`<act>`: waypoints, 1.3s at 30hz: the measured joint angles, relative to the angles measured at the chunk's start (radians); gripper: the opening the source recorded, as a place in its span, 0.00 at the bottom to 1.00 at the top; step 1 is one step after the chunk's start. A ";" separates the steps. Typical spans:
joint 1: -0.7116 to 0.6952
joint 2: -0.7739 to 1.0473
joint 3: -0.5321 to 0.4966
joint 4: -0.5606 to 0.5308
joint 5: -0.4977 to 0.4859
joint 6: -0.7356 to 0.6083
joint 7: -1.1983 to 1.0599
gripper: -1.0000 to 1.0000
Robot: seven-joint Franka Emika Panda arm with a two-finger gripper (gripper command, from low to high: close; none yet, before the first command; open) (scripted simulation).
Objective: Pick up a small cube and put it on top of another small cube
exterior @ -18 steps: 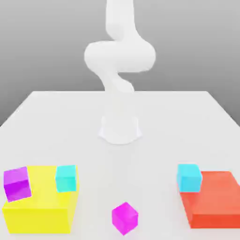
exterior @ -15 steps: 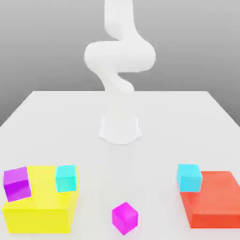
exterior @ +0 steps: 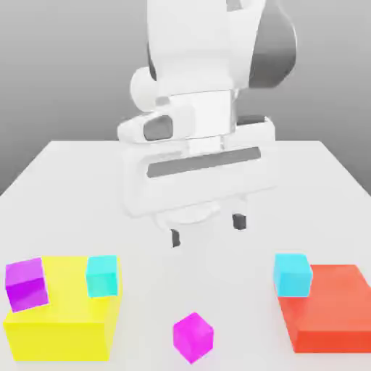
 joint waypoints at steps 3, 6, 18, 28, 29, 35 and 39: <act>0.002 0.106 0.002 -0.030 -0.007 0.051 -0.066 0.50; -0.001 0.209 0.000 -0.061 -0.042 0.104 -0.112 0.50; -0.056 0.442 0.068 -0.030 0.012 0.278 -0.179 0.00; 0.044 0.138 0.082 -0.097 -0.077 0.038 -0.210 0.00; 0.083 0.103 0.100 -0.105 -0.081 0.011 -0.237 0.00; 0.217 -0.107 0.176 -0.156 -0.115 -0.144 -0.397 0.00; 0.247 -0.067 0.197 -0.183 -0.127 -0.076 -0.433 0.00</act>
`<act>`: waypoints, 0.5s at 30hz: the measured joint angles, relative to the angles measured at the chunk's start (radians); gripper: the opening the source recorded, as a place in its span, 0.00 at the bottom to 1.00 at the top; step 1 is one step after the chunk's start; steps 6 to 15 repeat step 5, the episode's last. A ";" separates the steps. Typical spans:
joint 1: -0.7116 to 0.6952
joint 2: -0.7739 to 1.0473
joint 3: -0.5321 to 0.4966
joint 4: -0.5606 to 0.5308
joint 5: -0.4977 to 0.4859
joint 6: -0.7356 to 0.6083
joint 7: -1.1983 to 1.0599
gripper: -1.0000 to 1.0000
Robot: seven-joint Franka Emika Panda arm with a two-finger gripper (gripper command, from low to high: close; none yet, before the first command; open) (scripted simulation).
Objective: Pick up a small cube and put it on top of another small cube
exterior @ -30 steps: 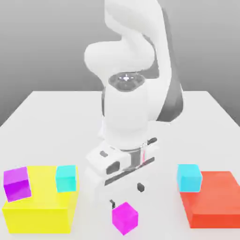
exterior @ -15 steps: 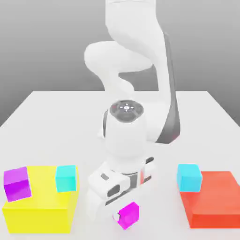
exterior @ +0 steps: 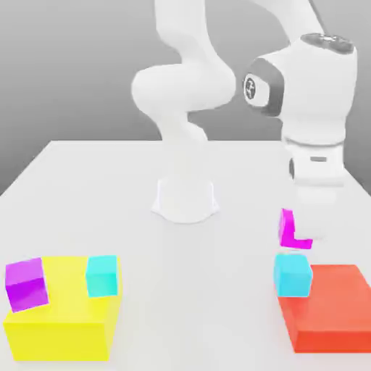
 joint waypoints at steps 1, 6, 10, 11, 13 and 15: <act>0.001 0.032 0.000 -0.006 -0.003 0.038 0.001 0.00; 0.002 0.064 -0.001 -0.011 -0.008 0.076 0.003 1.00; 0.002 0.064 -0.001 -0.011 -0.008 0.076 0.003 1.00; 0.002 0.064 -0.001 -0.011 -0.008 0.076 0.003 1.00; 0.002 0.064 -0.001 -0.011 -0.008 0.076 0.003 1.00; 0.002 0.064 -0.001 -0.011 -0.008 0.076 0.003 1.00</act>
